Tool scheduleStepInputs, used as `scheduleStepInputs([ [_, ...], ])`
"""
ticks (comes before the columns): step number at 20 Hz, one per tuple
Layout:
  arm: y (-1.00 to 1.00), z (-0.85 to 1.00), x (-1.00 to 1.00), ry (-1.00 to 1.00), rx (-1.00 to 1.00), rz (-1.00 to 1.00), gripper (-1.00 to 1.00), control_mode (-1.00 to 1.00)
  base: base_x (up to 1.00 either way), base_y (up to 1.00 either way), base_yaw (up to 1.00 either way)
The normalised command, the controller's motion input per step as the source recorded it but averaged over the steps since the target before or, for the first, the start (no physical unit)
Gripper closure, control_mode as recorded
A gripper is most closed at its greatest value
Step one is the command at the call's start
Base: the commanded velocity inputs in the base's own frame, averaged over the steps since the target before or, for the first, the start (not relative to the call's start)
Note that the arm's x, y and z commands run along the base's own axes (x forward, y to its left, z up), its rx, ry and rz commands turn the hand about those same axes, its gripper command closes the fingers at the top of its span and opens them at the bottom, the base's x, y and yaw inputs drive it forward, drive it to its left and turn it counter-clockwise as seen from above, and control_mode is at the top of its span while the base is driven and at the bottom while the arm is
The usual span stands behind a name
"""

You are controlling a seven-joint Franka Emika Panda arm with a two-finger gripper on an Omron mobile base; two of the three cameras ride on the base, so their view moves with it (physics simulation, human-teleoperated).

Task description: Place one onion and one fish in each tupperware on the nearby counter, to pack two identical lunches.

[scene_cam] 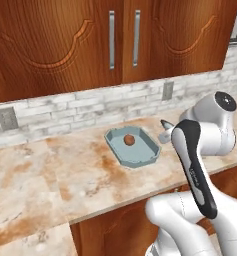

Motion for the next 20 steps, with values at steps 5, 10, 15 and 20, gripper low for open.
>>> scheduleStepInputs([
  [5,0.14,-0.29,0.18,0.1,0.0,0.02,1.0,-1.0,0.51,0.06,0.05],
  [10,0.2,-0.87,0.25,0.19,-0.01,0.1,1.0,-1.0,0.0,0.0,0.0],
  [15,0.02,-0.41,0.42,0.11,-0.07,0.16,1.0,-1.0,0.0,0.0,0.0],
  [20,0.04,-0.01,0.21,0.05,-0.09,0.14,1.0,-1.0,0.0,0.0,0.0],
])
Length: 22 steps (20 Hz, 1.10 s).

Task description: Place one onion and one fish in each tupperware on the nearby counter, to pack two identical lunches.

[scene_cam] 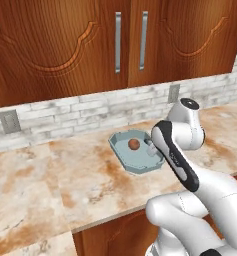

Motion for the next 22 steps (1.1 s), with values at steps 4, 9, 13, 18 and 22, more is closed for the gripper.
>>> scheduleStepInputs([
  [4,0.12,-0.3,0.28,0.0,-0.06,0.1,1.0,-1.0,0.0,0.0,0.0],
  [9,0.14,-0.49,0.39,0.0,-0.04,0.05,1.0,-1.0,0.0,0.0,0.0],
  [13,0.08,-0.34,0.48,0.0,0.0,0.03,1.0,-1.0,0.0,0.0,0.0],
  [18,0.01,-0.29,0.49,0.01,0.0,0.04,1.0,-1.0,0.0,0.0,0.0],
  [22,0.0,-0.29,0.5,0.02,0.0,0.05,1.0,-1.0,0.0,0.0,0.0],
])
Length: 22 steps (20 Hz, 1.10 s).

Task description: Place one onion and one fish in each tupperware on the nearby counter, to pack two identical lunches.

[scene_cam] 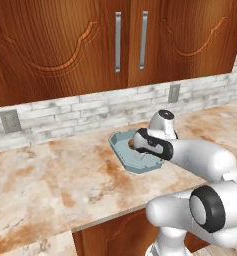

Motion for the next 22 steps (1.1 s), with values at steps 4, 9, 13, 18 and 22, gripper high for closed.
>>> scheduleStepInputs([
  [4,0.0,-0.28,0.49,0.06,0.0,0.04,1.0,-1.0,0.0,0.0,0.0],
  [9,0.0,-0.33,0.43,0.09,0.0,0.02,1.0,-1.0,0.0,0.0,0.0],
  [13,0.0,-0.34,0.42,0.09,0.0,0.01,1.0,-1.0,0.0,0.0,0.0],
  [18,0.09,-0.36,0.46,0.07,0.0,0.0,-1.0,-1.0,0.0,0.0,0.0],
  [22,0.12,-0.09,0.36,0.01,0.0,0.0,-1.0,-1.0,0.0,0.0,0.0],
])
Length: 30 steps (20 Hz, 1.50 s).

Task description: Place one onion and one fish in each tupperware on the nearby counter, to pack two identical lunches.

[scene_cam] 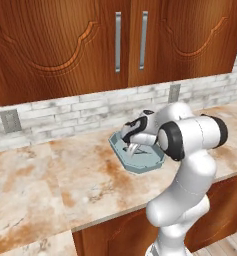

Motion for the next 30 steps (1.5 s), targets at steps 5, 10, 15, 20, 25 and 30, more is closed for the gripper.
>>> scheduleStepInputs([
  [5,0.01,0.0,0.14,0.0,-0.01,0.0,-1.0,-1.0,0.0,0.0,0.0],
  [10,-0.15,0.47,-0.65,0.0,0.0,0.0,-1.0,-1.0,0.0,0.0,0.0],
  [15,-0.59,0.99,-0.9,-0.02,0.0,-0.02,-1.0,-1.0,0.0,0.0,0.0],
  [20,-0.89,0.94,-0.97,-0.01,0.0,-0.12,-1.0,-1.0,0.0,0.0,0.0],
  [25,-0.94,0.76,-0.98,-0.03,0.0,-0.17,-1.0,-1.0,0.0,0.0,0.0],
  [30,-0.96,0.66,-0.88,-0.09,0.0,-0.18,-1.0,-1.0,0.0,0.0,0.0],
])
